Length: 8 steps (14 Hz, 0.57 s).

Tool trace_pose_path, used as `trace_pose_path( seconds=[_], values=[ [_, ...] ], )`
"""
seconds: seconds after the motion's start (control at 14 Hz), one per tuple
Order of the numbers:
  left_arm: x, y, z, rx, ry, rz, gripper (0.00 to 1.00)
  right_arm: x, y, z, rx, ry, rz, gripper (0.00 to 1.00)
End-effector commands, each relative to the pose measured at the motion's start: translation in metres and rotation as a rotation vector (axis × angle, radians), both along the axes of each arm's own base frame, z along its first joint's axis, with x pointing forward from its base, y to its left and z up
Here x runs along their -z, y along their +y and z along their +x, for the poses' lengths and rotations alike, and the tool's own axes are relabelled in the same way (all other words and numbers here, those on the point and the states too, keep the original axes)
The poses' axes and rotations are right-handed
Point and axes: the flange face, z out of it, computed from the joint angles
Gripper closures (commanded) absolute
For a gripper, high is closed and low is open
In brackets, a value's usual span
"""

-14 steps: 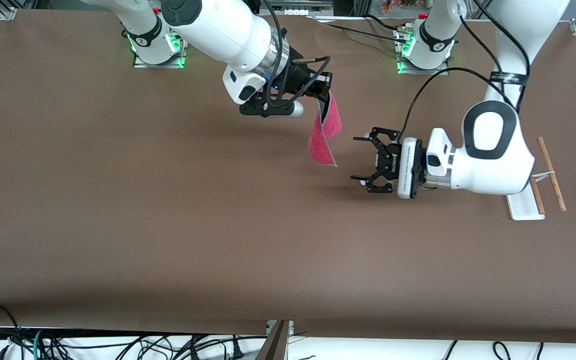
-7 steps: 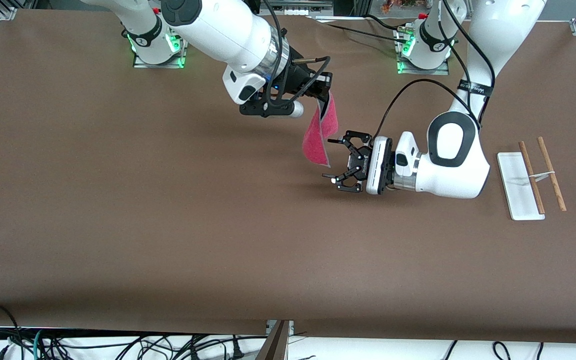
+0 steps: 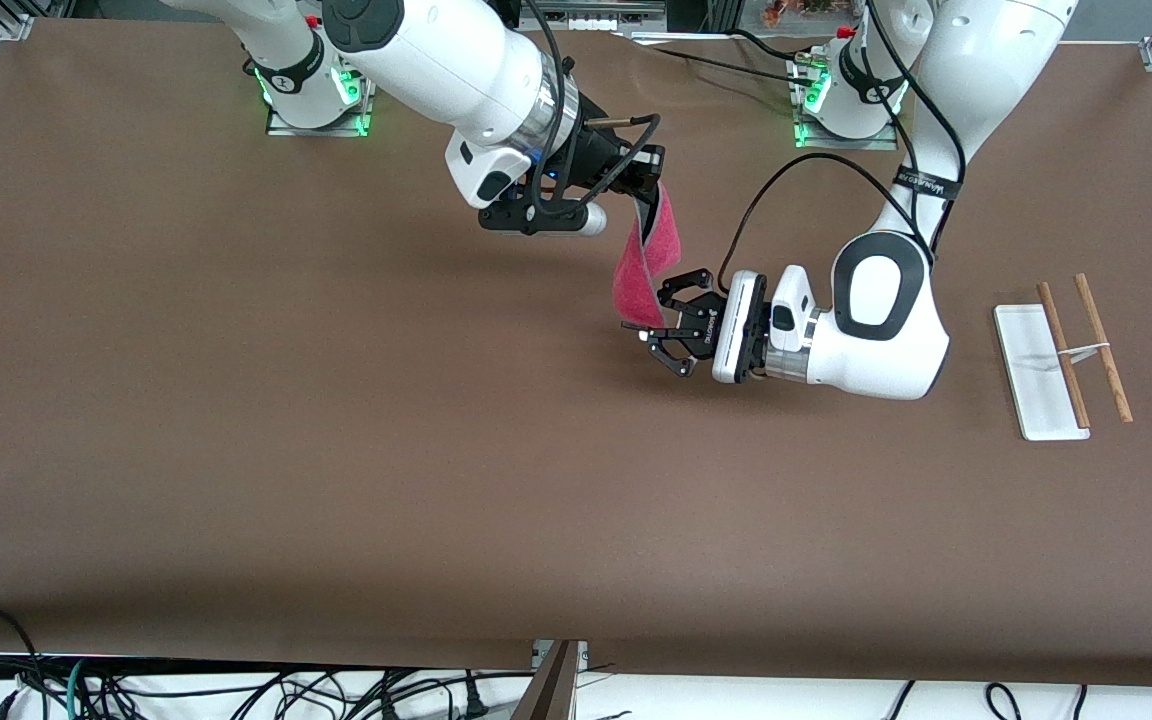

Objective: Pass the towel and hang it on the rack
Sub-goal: 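Move the left gripper to the hanging towel and grasp its edge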

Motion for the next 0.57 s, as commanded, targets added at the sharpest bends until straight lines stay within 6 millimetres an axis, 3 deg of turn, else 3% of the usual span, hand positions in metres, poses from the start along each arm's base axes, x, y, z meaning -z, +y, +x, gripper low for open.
trace_pose_path(
  seconds=[0.0, 0.36, 0.43, 0.5],
  values=[
    [-0.0018, 0.0033, 0.0032, -0.009, -0.034, -0.031, 1.0, -0.0045, 0.0038, 0.0008, 0.014, 0.006, 0.017, 1.0],
    [-0.0019, 0.0042, 0.0037, -0.012, -0.033, -0.032, 1.0, -0.0036, 0.0038, 0.0007, 0.014, 0.009, 0.015, 1.0],
    [-0.0026, 0.005, 0.0045, -0.013, -0.035, -0.033, 1.0, -0.0037, 0.0031, 0.0014, 0.02, 0.013, 0.015, 0.7],
    [-0.0026, 0.005, 0.0045, -0.014, -0.033, -0.032, 1.0, -0.0036, 0.0024, 0.002, 0.033, 0.02, 0.012, 0.49]
  ],
)
